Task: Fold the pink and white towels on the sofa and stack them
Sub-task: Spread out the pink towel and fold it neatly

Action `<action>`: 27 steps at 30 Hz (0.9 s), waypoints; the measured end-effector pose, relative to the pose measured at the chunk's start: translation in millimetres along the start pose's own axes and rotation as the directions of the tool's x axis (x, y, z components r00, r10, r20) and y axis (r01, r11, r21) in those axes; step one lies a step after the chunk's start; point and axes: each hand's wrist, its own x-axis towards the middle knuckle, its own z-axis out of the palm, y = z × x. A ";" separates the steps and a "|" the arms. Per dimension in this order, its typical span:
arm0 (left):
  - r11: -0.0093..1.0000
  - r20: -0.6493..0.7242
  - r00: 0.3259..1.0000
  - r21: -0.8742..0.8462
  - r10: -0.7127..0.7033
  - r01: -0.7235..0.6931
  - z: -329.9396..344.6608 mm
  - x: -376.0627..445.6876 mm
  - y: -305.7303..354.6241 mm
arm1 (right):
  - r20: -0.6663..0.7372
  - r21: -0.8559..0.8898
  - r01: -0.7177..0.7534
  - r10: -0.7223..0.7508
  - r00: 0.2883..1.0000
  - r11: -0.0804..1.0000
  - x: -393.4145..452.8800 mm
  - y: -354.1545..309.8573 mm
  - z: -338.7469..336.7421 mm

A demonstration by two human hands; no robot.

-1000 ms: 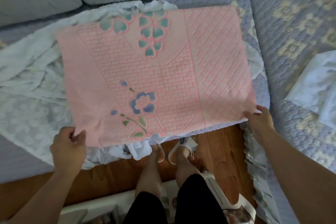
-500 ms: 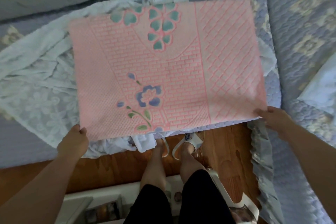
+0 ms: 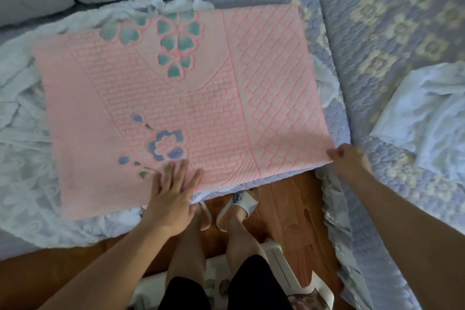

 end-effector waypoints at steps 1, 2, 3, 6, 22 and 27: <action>0.999 0.037 0.999 0.033 -0.031 0.030 1.5 4.1 1.5 | -0.071 -0.009 -0.059 0.058 0.996 0.998 -5.1 -4.7 4.7; 0.997 0.047 0.997 0.059 -0.059 0.057 -0.8 5.4 5.1 | -0.177 0.015 -0.097 0.098 0.979 0.995 -11.2 -12.8 12.1; 0.995 0.018 0.997 0.066 -0.073 0.071 -6.3 4.3 11.1 | -0.295 0.040 -0.062 0.071 0.953 0.997 -21.3 -26.8 20.6; 1.000 -0.196 0.981 -0.020 0.011 -0.015 -22.9 3.0 36.6 | -0.485 -0.076 0.432 -0.411 0.772 0.899 -78.1 -92.2 58.2; 0.800 -0.236 0.771 -0.295 -0.591 0.523 15.0 -5.2 -123.8 | -0.005 -0.458 0.554 -0.625 0.780 0.695 -71.7 -161.4 99.7; 0.756 -0.187 0.751 -0.356 -0.633 0.549 -3.7 9.7 -190.9 | -0.063 -0.275 0.799 -0.839 0.540 0.535 -85.0 -312.8 136.3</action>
